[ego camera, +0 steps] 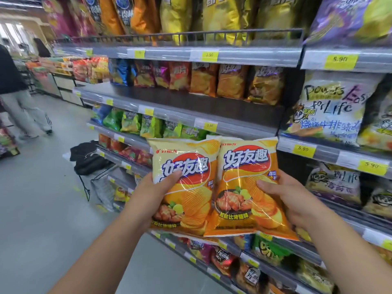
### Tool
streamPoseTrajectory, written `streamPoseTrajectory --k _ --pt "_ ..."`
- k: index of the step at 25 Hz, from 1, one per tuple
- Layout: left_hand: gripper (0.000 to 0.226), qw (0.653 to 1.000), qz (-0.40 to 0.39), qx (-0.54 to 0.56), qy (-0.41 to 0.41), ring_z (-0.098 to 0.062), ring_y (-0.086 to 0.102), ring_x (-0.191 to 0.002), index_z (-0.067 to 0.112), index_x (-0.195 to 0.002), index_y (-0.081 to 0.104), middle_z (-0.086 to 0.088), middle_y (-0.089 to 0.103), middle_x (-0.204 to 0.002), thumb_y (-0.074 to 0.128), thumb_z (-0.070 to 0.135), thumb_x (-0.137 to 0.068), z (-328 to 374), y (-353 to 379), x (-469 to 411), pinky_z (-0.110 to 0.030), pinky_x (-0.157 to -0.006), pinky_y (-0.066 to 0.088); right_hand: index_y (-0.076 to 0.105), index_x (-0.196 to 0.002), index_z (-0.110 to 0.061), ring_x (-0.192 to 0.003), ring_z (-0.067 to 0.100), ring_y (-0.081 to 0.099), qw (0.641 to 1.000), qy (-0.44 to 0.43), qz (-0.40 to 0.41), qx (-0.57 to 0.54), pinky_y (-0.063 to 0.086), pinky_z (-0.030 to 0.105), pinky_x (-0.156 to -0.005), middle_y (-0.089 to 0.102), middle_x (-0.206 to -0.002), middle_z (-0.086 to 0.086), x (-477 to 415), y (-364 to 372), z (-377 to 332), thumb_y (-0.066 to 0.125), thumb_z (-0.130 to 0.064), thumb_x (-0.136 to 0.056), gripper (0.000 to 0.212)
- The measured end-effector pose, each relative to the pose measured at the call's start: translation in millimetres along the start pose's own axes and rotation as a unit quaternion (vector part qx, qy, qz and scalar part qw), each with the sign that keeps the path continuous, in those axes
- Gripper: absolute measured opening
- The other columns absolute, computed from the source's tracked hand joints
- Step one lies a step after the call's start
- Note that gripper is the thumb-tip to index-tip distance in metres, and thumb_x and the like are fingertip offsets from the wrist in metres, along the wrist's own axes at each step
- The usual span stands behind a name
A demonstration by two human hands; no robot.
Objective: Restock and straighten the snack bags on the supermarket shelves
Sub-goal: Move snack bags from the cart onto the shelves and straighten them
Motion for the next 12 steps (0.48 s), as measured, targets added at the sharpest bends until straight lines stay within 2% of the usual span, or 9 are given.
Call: streamPoseTrajectory --k 1,3,5,8,12 --pt "0.046 1.000 -0.008 -0.004 -0.002 -0.021 0.074 -0.091 0.028 -0.104 0.071 0.004 0.077 -0.096 0.076 0.054 -0.066 8 1 -15 -0.047 -0.092 0.054 0.057 -0.121 -0.014 -0.091 0.035 0.071 1.000 -0.006 0.005 0.001 0.060 0.044 -0.069 0.073 -0.106 0.015 -10 0 -7 0.092 -0.024 -0.049 0.081" --pt "0.063 1.000 -0.026 -0.012 0.002 -0.023 0.073 -0.094 0.029 -0.107 0.070 0.004 0.077 -0.099 0.081 0.063 -0.055 22 7 -43 -0.049 -0.094 0.053 0.057 -0.120 -0.013 -0.087 0.033 0.072 1.000 -0.019 0.021 -0.006 0.060 0.042 -0.066 0.073 -0.103 0.014 -31 -4 -22 0.079 -0.016 -0.062 0.062" --pt "0.070 0.999 -0.027 -0.023 0.006 -0.023 0.072 -0.096 0.030 -0.108 0.070 0.004 0.076 -0.101 0.083 0.069 -0.051 32 15 -68 -0.050 -0.095 0.052 0.058 -0.118 -0.014 -0.084 0.031 0.073 0.999 -0.019 0.025 -0.016 0.060 0.041 -0.063 0.074 -0.101 0.014 -49 -7 -37 0.073 -0.012 -0.066 0.054" --pt "0.059 0.999 -0.021 -0.026 0.017 -0.023 0.073 -0.092 0.028 -0.105 0.070 0.003 0.077 -0.096 0.078 0.061 -0.057 51 34 -105 -0.049 -0.094 0.054 0.058 -0.115 -0.015 -0.084 0.031 0.073 0.999 -0.016 0.034 -0.018 0.060 0.044 -0.067 0.075 -0.099 0.013 -80 -17 -58 0.073 -0.014 -0.065 0.052" --pt "0.054 0.999 -0.011 -0.030 0.025 -0.025 0.074 -0.088 0.026 -0.105 0.069 -0.001 0.077 -0.094 0.074 0.057 -0.061 78 51 -144 -0.049 -0.092 0.054 0.058 -0.116 -0.017 -0.089 0.031 0.073 0.998 -0.038 0.047 0.004 0.056 0.052 -0.082 0.075 -0.100 0.010 -118 -26 -91 0.077 -0.018 -0.062 0.057"
Point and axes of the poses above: each hand's wrist, its own x-axis away from the middle knuckle, its own y-axis out of the palm, z = x × y, the point moved 1 cm from there along -x, towards the middle knuckle
